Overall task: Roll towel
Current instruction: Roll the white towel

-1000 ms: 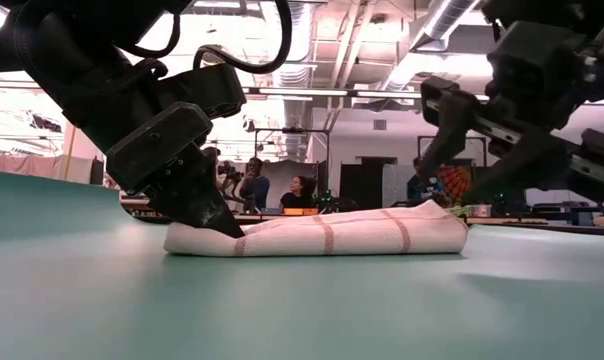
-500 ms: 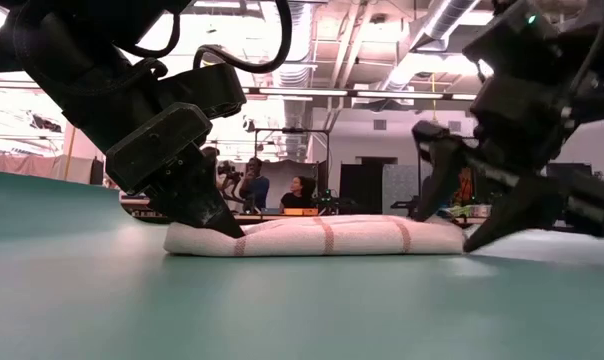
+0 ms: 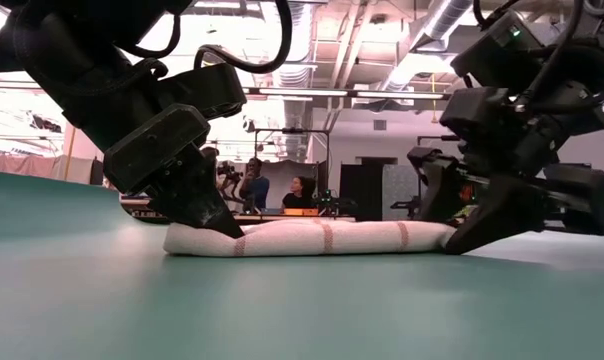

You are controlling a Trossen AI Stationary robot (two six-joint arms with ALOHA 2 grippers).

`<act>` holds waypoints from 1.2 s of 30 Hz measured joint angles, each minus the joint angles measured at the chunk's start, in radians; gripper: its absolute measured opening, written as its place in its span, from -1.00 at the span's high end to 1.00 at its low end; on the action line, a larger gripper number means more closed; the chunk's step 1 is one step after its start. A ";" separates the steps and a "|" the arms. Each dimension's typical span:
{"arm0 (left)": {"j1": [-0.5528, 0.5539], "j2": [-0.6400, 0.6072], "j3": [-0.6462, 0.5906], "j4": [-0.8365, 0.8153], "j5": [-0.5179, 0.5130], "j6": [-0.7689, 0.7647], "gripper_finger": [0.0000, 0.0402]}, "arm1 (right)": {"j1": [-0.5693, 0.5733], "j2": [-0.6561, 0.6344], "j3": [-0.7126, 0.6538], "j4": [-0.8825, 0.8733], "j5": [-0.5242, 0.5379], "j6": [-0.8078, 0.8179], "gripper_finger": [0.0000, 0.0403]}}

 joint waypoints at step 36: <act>-0.096 -0.139 0.007 0.019 -0.170 0.236 1.00 | 0.065 -0.012 0.133 -0.198 -0.144 0.292 0.87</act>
